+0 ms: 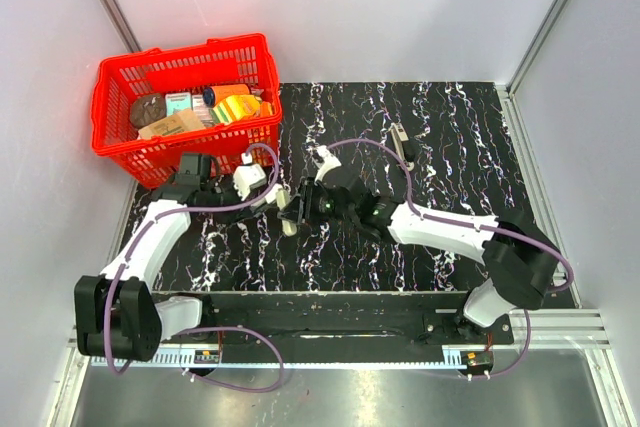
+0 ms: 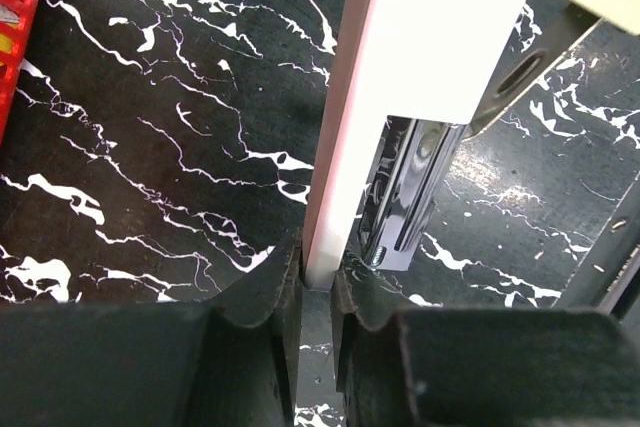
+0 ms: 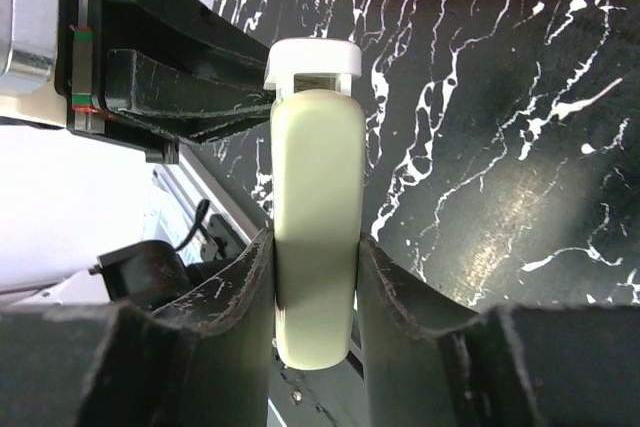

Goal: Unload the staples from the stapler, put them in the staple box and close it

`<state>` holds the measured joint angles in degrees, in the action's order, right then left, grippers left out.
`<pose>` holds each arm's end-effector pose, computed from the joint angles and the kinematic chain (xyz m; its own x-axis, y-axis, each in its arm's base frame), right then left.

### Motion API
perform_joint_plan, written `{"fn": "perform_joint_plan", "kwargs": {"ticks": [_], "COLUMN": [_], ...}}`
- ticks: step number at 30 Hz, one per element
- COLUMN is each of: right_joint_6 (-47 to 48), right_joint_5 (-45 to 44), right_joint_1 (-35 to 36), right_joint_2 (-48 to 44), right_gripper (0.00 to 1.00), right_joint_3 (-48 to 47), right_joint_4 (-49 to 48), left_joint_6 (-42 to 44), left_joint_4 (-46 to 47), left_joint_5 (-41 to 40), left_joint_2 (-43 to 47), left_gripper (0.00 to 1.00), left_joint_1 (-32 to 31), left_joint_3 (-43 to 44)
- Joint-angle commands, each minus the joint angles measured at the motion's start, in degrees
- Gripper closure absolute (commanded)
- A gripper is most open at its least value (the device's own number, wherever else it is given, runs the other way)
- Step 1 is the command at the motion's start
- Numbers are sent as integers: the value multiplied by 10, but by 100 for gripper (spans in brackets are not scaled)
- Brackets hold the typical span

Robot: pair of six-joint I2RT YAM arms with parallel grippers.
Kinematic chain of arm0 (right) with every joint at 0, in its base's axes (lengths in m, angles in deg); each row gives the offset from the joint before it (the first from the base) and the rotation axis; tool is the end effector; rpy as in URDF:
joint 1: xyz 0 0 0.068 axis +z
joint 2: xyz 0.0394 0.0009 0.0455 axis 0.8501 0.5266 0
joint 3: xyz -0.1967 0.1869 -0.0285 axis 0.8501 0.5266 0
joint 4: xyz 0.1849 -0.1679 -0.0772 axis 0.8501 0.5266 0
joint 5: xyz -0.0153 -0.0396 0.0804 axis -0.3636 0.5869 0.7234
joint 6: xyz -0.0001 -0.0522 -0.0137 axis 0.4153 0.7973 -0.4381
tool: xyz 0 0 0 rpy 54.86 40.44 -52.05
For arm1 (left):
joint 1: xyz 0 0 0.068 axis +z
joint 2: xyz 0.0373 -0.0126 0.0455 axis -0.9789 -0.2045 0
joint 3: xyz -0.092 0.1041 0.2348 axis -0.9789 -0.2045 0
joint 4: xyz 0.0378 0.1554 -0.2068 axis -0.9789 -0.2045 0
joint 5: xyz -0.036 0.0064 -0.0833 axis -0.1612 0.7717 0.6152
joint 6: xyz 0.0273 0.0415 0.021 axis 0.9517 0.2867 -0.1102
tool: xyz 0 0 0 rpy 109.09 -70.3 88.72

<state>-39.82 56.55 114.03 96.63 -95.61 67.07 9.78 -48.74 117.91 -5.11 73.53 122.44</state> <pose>0.1994 0.3002 0.2507 -0.8006 0.1208 -0.5869 -0.4241 0.5778 0.6974 0.2205 -0.0390 0.2363 -0.3814 0.5835 -0.7170 0.8501 0.5261 -0.0240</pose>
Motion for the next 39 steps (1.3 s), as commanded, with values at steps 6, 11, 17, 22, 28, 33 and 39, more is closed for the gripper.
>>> {"fn": "perform_joint_plan", "kwargs": {"ticks": [6, 11, 17, 22, 28, 33, 39], "right_joint_6": [125, 152, 201, 208, 218, 195, 153], "right_joint_5": [-12, -16, -56, -80, -102, -144, -240], "right_joint_1": [3, 9, 41, 53, 69, 69, 69], "right_joint_2": [-41, -41, -35, -33, -24, -22, -21], "right_gripper": [100, 100, 100, 100, 100, 100, 100], "right_joint_3": [34, 28, 2, 9, 4, -15, -76], "right_joint_4": [106, 113, 156, 164, 179, 164, 161], "left_joint_6": [41, 37, 38, 48, 63, 8, -81], "left_joint_4": [114, 143, 259, 306, 348, 248, 132], "left_joint_5": [-126, -177, -274, -326, -386, -322, -186], "left_joint_2": [65, 73, 89, 91, 94, 97, 121], "left_gripper": [100, 100, 100, 100, 100, 100, 95], "left_joint_1": [-31, -69, -106, -125, -144, -162, -169], "left_joint_3": [-56, -69, -120, -125, -122, -102, -73]}}
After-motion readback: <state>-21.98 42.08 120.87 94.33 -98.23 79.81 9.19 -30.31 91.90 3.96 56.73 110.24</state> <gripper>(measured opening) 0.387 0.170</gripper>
